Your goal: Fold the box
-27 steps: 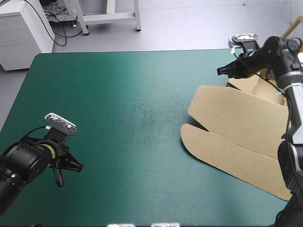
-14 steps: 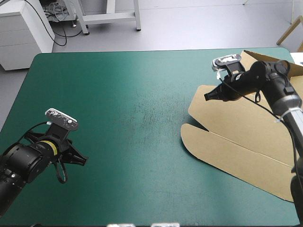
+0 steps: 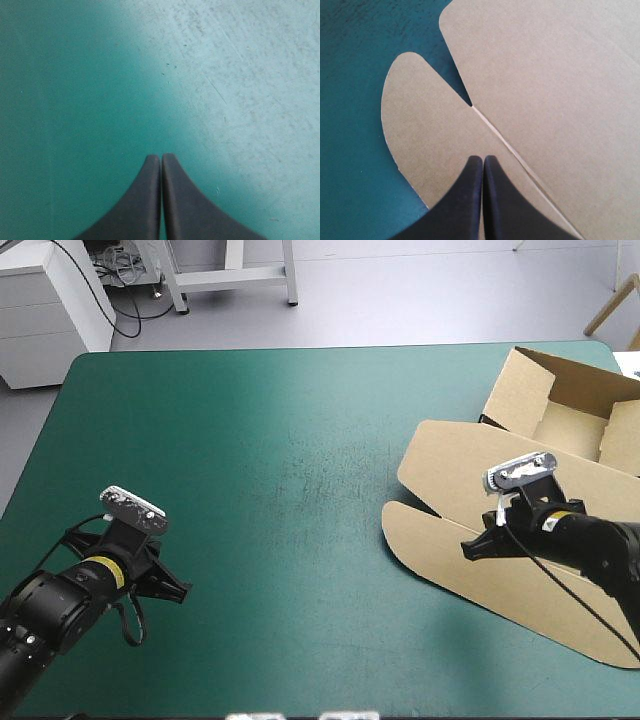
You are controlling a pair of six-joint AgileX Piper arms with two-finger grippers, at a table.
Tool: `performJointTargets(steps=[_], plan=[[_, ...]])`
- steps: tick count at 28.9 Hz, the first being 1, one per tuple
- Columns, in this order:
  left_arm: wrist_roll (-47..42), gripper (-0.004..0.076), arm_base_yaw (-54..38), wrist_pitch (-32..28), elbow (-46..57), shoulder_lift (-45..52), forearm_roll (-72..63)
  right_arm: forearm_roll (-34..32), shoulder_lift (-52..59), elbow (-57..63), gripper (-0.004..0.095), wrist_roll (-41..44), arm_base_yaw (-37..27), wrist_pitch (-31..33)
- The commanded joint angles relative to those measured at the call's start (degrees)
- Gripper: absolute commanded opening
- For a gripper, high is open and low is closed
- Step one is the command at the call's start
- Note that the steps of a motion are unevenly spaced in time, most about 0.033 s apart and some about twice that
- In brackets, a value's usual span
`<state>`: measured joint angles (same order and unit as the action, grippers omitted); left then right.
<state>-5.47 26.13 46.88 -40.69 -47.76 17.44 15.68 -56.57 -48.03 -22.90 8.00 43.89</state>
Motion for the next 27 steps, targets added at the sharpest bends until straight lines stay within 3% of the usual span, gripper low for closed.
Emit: performJointTargets(steps=[1, 17, 27], plan=[[-0.7, -0.0010, 0.0, -3.4, -0.3, 2.9, 0.4, 0.8, 4.7, 0.9, -0.0018, -1.2, -0.2, -3.0], [-0.7, -0.0010, 0.0, -3.2, 10.8, 15.6, -2.3, 1.3, 9.0, 8.2, -0.0019, -3.2, -0.2, -4.5], [-0.7, -0.0010, 0.0, -0.1, 12.1, 17.1, -3.7, 2.7, 9.5, 11.3, -0.0019, -2.8, -0.2, -2.6]])
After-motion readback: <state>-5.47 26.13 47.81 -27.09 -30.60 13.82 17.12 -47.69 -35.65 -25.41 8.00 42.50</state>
